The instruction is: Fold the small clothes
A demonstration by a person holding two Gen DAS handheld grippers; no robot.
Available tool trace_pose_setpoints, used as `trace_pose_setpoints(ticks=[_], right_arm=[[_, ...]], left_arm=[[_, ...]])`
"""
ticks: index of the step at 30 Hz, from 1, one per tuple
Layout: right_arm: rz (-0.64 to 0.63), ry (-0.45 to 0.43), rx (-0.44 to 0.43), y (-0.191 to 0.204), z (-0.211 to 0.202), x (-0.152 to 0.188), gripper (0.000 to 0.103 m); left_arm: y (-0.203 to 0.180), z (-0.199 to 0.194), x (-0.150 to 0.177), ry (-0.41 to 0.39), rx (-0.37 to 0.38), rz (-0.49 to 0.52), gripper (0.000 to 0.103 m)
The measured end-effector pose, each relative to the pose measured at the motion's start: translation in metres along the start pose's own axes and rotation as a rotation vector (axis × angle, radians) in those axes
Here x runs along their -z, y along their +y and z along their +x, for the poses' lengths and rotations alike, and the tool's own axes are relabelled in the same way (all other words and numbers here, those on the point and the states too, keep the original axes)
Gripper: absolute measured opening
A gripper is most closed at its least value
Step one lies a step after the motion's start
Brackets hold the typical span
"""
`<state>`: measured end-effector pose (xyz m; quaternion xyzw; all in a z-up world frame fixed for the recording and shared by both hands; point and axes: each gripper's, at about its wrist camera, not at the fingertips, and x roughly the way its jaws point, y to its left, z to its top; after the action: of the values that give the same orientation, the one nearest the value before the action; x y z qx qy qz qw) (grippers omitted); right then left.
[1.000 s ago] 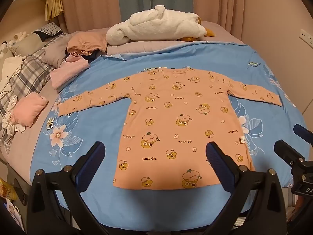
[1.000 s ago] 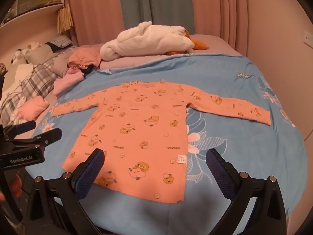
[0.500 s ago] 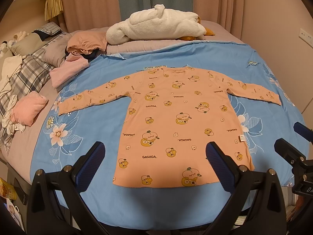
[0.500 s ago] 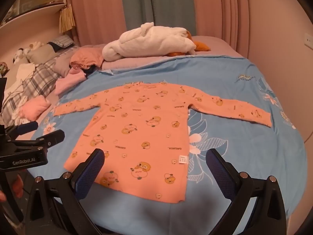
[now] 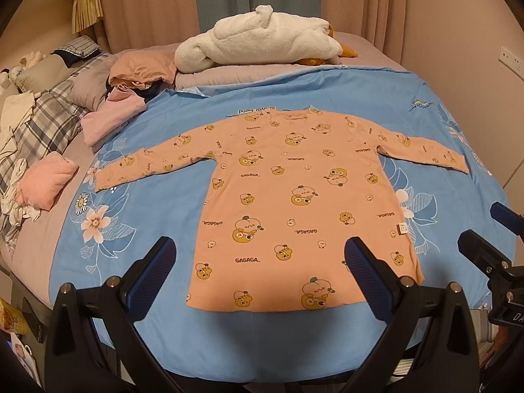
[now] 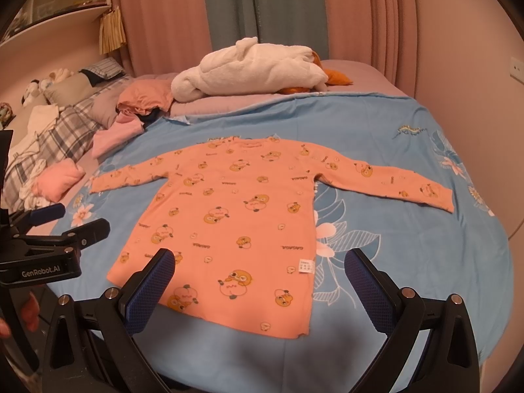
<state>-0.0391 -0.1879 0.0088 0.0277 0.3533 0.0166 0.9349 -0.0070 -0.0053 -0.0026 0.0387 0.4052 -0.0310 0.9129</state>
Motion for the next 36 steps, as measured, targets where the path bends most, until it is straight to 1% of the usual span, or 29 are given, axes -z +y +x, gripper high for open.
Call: trace_pose_setpoints(ticks=[36], right_arm=[[-0.001,0.006,-0.005,-0.0024,-0.0001,0.0032,0.102]], left_arm=[[-0.0047,0.0085,0.0016,0.014,0.004,0.007,0.103]])
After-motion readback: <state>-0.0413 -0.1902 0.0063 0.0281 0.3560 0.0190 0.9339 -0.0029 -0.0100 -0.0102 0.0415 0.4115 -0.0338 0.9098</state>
